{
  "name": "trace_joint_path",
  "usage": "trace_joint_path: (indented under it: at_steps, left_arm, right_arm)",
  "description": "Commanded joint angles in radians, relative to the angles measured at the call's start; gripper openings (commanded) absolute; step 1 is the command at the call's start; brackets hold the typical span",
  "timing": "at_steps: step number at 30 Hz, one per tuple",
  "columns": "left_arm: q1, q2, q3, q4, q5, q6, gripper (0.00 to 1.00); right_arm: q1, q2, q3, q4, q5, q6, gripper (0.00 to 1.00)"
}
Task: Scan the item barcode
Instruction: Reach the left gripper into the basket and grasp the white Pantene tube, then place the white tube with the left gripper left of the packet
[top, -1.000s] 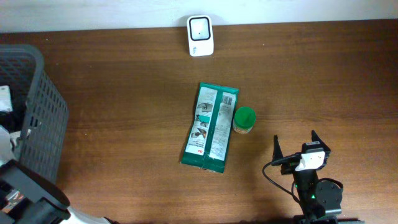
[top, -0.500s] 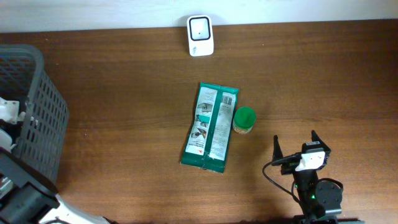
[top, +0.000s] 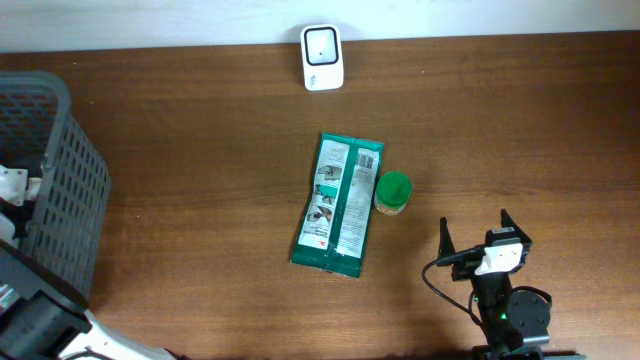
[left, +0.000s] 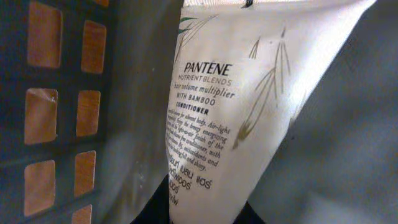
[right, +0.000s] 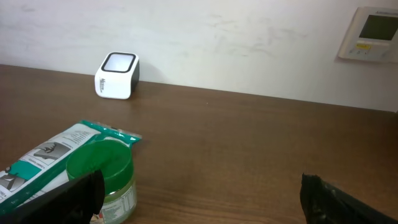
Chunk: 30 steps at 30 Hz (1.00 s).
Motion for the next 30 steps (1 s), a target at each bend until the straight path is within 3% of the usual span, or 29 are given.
trace_joint_path:
  at_steps: [1,6,12,16,19,22,25,27,30]
  left_arm:
    - [-0.013,0.007,0.031,-0.019,0.016,-0.089,0.0]
    - [-0.047,-0.164,0.136,-0.018,0.016,-0.21,0.0]
    - [-0.103,-0.484,0.169,0.077,0.016,-0.231,0.0]
    - [-0.2,-0.715,0.169,0.123,0.092,-0.476,0.0]
    - [-0.385,-0.82,0.169,0.075,0.216,-0.644,0.0]
    - [-0.671,-0.82,0.168,-0.09,0.256,-0.779,0.0]
    - [-0.889,-0.724,0.168,-0.231,0.251,-0.796,0.0]
    - [-0.994,-0.616,0.168,-0.326,0.194,-0.801,0.0]
    - [-1.104,-0.415,0.168,-0.465,0.035,-0.968,0.0]
  right_arm:
    - [0.009,-0.005,-0.005,-0.005,0.009,0.009,0.98]
    - [0.009,-0.005,-0.005,-0.005,0.009,0.009,0.98]
    - [0.009,-0.005,-0.005,-0.005,0.009,0.009,0.98]
    - [0.009,-0.005,-0.005,-0.005,0.009,0.009,0.99]
    - [0.009,-0.005,-0.005,-0.005,0.009,0.009,0.98]
    - [0.009,-0.005,-0.005,-0.005,0.009,0.009,0.98]
    - [0.009,-0.005,-0.005,-0.005,0.009,0.008,0.98]
    - [0.009,-0.005,-0.005,-0.005,0.009,0.009,0.98]
    - [0.009,-0.005,-0.005,-0.005,0.009,0.009,0.98]
